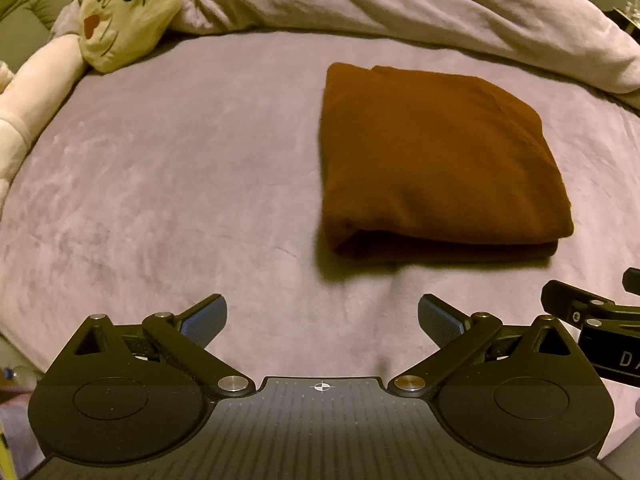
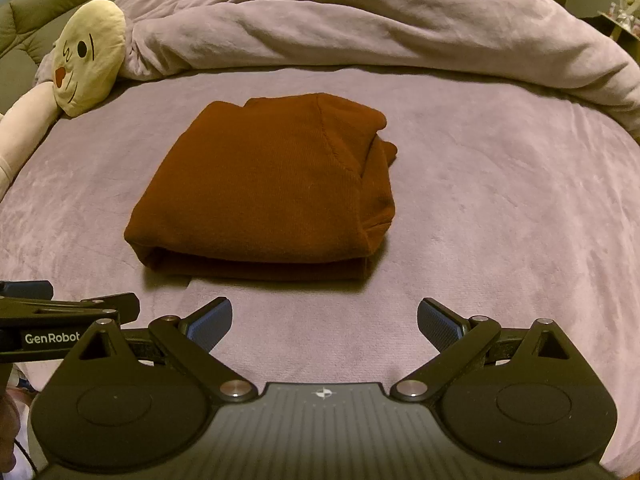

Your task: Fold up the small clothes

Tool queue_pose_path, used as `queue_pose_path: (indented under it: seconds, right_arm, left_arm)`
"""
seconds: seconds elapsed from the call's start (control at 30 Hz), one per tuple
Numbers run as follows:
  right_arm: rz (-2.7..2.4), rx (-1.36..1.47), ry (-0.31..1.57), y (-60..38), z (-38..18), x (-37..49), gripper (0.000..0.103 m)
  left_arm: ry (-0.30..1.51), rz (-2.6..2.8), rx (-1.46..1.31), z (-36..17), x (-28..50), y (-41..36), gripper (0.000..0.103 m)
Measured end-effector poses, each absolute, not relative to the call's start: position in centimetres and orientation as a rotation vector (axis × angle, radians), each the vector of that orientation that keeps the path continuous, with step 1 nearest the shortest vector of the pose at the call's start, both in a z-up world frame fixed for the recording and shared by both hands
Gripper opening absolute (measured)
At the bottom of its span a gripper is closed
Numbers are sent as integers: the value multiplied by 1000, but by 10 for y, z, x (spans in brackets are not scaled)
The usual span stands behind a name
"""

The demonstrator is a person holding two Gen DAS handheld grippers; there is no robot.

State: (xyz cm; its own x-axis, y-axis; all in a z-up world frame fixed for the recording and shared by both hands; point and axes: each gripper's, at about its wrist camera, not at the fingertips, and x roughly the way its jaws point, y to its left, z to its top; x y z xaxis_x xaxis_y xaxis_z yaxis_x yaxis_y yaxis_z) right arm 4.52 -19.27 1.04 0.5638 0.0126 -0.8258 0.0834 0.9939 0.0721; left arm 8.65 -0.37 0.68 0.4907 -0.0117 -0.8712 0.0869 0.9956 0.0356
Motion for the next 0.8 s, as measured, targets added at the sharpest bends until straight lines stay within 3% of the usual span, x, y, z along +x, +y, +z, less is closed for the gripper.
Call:
queue_pose_path:
  seconds: [0.8]
  right_arm:
    - [-45, 113, 970, -194, 11, 45, 99]
  left_arm:
    - [1054, -62, 82, 6, 86, -3, 103]
